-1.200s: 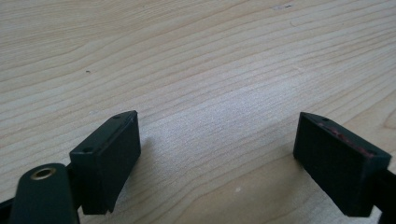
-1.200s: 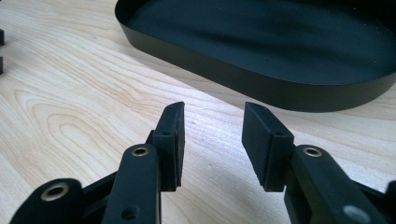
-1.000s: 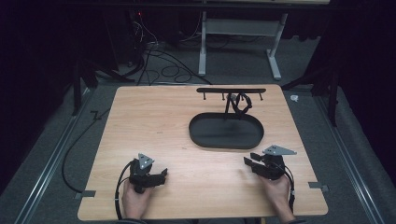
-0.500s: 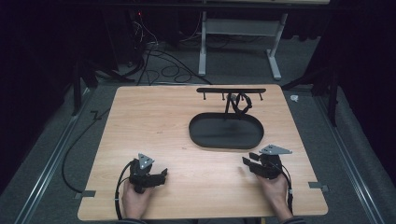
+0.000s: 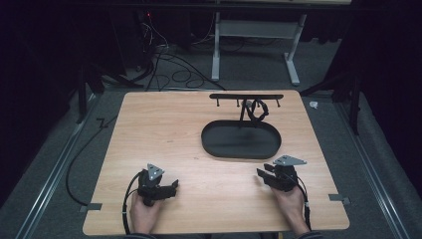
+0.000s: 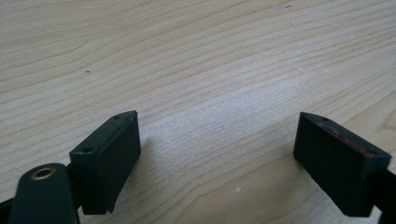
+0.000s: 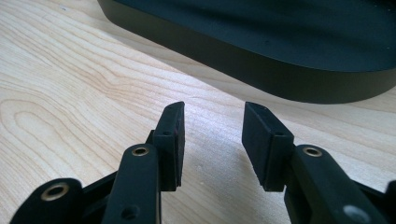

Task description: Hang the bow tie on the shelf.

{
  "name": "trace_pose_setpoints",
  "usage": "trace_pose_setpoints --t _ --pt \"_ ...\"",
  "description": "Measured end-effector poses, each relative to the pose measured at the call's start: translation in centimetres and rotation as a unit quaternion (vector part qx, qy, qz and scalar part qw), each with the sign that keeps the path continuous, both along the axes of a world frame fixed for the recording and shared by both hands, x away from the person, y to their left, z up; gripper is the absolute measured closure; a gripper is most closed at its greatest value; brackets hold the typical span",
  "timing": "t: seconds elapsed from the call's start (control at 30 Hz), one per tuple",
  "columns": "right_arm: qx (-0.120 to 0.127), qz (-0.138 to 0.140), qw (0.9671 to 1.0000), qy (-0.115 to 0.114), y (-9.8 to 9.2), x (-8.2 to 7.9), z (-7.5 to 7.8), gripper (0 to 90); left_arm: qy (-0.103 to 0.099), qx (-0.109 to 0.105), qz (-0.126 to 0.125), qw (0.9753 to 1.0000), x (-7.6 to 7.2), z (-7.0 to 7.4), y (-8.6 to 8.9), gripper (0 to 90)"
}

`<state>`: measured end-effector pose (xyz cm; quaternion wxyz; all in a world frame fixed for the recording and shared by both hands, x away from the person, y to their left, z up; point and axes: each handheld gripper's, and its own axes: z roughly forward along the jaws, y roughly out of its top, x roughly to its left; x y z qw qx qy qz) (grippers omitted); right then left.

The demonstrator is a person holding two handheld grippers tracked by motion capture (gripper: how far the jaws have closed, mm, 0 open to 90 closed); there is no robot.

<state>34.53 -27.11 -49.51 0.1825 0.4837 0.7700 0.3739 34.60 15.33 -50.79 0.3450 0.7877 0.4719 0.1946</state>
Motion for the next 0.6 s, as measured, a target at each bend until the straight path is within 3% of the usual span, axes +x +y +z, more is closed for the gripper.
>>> trace_pose_setpoints --t 0.6 --pt "-0.025 -0.002 0.9997 0.002 0.54 0.07 -0.59 59.9 0.000 0.000 0.000 1.0000 0.00 0.00 0.00 15.3"
